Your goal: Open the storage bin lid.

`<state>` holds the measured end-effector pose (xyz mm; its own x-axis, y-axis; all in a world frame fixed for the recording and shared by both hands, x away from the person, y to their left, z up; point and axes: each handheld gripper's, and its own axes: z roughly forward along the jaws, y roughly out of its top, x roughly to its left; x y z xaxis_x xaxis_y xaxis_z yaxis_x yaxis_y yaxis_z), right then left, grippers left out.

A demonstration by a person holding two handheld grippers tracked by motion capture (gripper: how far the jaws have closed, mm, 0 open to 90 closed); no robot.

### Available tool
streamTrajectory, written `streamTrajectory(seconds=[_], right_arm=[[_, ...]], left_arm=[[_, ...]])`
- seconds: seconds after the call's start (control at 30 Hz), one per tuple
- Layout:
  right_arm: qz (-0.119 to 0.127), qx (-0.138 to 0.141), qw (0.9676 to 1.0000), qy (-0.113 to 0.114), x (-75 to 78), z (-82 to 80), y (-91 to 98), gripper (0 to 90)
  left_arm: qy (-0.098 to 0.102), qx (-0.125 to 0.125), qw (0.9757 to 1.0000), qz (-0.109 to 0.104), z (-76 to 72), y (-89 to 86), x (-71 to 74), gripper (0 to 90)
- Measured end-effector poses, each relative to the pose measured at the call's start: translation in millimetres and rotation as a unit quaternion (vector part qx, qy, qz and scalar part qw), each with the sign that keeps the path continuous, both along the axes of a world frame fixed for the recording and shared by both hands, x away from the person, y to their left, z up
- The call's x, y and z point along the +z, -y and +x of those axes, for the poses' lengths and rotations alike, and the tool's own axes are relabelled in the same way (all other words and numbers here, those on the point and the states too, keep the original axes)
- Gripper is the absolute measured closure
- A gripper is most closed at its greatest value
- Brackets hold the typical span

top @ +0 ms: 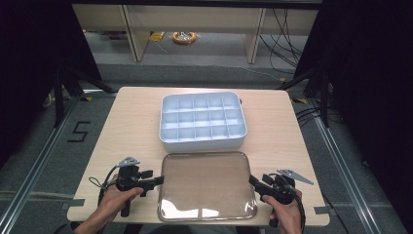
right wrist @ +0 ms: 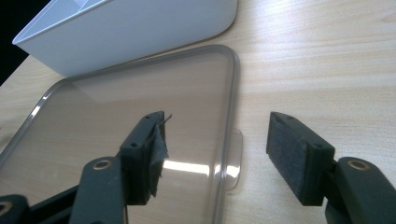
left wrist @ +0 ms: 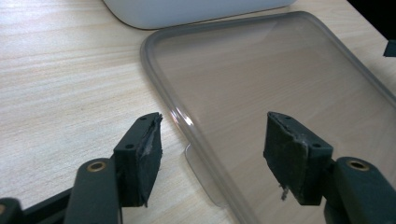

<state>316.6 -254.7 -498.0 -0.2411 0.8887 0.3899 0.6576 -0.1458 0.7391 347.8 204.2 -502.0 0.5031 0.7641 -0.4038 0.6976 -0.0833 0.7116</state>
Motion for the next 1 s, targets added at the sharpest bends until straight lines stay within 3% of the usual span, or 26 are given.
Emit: streamTrajectory(seconds=[0.23,0.3,0.33,0.37,0.4,0.47,0.53,0.6,0.63,0.67,0.8,0.9,1.0], right_arm=[[-0.001,-0.007,1.0000,0.005,1.4,-1.4,1.4,35.3],[-0.011,-0.003,0.9999,0.012,1.8,-1.8,1.1,33.9],[0.010,-0.013,0.9998,-0.008,4.5,-4.4,-3.0,32.9],[0.009,-0.010,0.9999,-0.009,5.2,-4.6,-3.8,31.8],[-0.008,0.004,0.9999,0.011,3.3,-2.7,-1.5,31.2],[-0.002,0.001,1.0000,0.002,4.6,-5.5,-7.1,30.7],[-0.013,0.015,0.9996,0.019,4.4,-5.4,-6.6,29.5],[0.001,0.005,1.0000,0.005,7.9,-9.9,-11.8,28.5],[-0.021,0.021,0.9992,0.028,5.7,-8.2,-8.4,28.3],[-0.011,0.016,0.9996,0.020,7.5,-10.5,-10.2,28.0],[-0.018,0.019,0.9992,0.032,8.2,-15.5,-8.9,27.1],[-0.028,0.018,0.9992,0.021,11.1,-20.0,-8.4,26.4],[-0.026,0.026,0.9987,0.035,9.3,-24.4,-8.1,25.4]], left_arm=[[-0.001,-0.012,0.9999,-0.011,-0.8,-4.1,1.7,32.0],[-0.001,-0.015,0.9998,-0.013,-1.8,-5.0,2.3,31.3],[-0.001,-0.016,0.9998,-0.014,-2.3,-5.4,2.7,30.9],[0.001,-0.017,0.9997,-0.015,-2.6,-6.3,2.8,30.6],[0.000,-0.015,0.9998,-0.016,-3.4,-6.9,3.3,30.3],[0.001,-0.017,0.9997,-0.018,-4.4,-8.0,3.3,29.6],[0.000,-0.017,0.9996,-0.022,-6.0,-8.9,3.3,28.9],[0.000,-0.021,0.9995,-0.024,-7.9,-10.3,3.3,28.0],[-0.001,-0.024,0.9994,-0.023,-8.5,-10.6,3.5,27.3],[0.000,-0.025,0.9994,-0.025,-9.1,-10.1,3.3,26.3],[0.003,-0.048,0.9988,-0.011,-13.0,-12.6,3.6,23.6],[0.009,-0.049,0.9987,-0.009,-15.0,-13.2,3.9,23.2],[0.010,-0.045,0.9988,-0.017,-17.3,-13.1,4.4,22.2]])
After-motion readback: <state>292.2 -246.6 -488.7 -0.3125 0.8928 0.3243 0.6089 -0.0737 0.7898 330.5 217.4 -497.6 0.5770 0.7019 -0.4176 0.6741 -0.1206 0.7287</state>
